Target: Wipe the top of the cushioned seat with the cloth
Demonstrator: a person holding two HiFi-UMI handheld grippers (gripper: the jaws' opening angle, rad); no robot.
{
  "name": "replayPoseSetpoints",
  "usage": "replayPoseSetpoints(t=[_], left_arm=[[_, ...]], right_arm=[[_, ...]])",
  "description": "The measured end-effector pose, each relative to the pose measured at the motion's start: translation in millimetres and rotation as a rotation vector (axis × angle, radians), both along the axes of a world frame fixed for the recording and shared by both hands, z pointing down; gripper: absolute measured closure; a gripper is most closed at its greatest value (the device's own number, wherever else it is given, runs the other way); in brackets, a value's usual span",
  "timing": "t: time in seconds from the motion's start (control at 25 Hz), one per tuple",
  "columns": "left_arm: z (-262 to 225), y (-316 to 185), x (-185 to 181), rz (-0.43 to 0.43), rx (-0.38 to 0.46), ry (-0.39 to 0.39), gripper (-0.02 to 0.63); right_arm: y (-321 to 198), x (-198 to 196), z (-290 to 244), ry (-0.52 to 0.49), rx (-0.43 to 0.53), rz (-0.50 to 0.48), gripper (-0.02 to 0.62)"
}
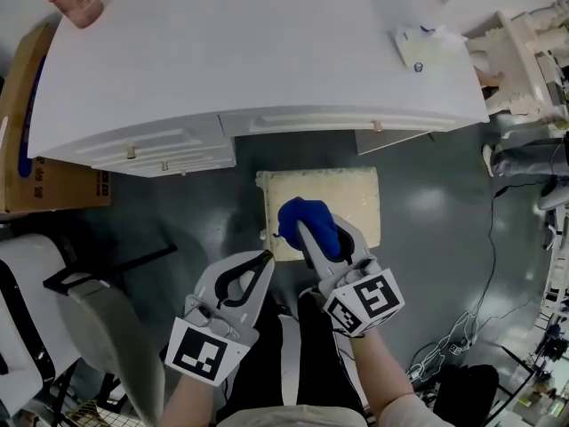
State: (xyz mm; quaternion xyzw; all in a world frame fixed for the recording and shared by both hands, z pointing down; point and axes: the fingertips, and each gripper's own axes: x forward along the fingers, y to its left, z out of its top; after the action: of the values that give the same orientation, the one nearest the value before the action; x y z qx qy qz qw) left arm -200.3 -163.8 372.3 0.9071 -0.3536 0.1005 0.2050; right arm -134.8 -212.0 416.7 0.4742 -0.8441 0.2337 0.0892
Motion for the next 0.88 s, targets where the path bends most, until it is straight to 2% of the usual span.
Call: replayPoseSetpoints(t=[0.12,0.28,0.64,0.88], left_arm=[[30,0,1,0.007,-0.011,-0.034,0.607],[56,-3,10,0.049,0.042,-0.069,0.607],[92,10,20,0.039,-0.004,-0.063,0.607],[99,12,24,0.02,-0.017,-0.061,0.607]], right_arm=[[-5,-1,34,0.018,-0.013,-0.017,0.495],[-14,0,76,0.034,-0.031,-0.034,0.495],[-25,2,151,0.009,-0.106,-0.029,0.495],[-42,4,200,0.063,-0.178,-0.017,0.495]])
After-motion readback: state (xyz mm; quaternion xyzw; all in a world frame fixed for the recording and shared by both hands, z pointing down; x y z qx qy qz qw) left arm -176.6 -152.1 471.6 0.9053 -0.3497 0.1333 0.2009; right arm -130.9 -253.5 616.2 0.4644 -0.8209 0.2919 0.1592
